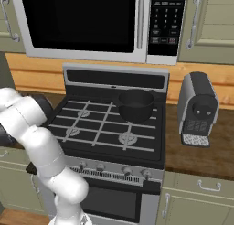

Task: Put the bell pepper and lime in the pot. Retrieve the spatula and lightly stir the vegetables in the pot.

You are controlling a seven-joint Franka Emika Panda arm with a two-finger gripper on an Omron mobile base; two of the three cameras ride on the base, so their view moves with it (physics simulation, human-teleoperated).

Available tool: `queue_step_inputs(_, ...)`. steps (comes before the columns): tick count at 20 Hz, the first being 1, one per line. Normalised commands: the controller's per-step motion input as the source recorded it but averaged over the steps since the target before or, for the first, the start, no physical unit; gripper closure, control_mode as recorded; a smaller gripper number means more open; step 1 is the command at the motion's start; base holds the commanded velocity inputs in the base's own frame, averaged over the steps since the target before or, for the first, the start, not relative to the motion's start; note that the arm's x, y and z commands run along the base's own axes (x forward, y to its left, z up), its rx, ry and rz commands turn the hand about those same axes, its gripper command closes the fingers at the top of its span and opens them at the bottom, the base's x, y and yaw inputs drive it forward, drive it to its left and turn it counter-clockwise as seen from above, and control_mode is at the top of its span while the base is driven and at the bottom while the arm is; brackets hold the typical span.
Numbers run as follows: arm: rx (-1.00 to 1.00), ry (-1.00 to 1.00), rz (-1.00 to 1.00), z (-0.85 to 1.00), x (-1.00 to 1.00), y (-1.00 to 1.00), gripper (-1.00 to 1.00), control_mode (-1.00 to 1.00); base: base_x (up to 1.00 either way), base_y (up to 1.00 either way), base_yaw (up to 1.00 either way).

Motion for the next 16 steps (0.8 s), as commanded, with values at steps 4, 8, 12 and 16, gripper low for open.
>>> queue_step_inputs(4,0.0,0.04,-0.07,0.0,0.24,0.12,-1.0,-1.0,0.0,0.0,0.0)
queue_step_inputs(8,0.0,0.03,-0.06,0.0,0.22,0.14,-1.0,-1.0,0.0,0.0,0.0)
queue_step_inputs(12,0.0,0.05,-0.04,0.0,0.05,0.22,-1.0,-1.0,0.0,0.0,0.0)
queue_step_inputs(16,0.0,0.07,-0.01,0.0,0.01,0.1,-1.0,-1.0,0.0,0.0,0.0)
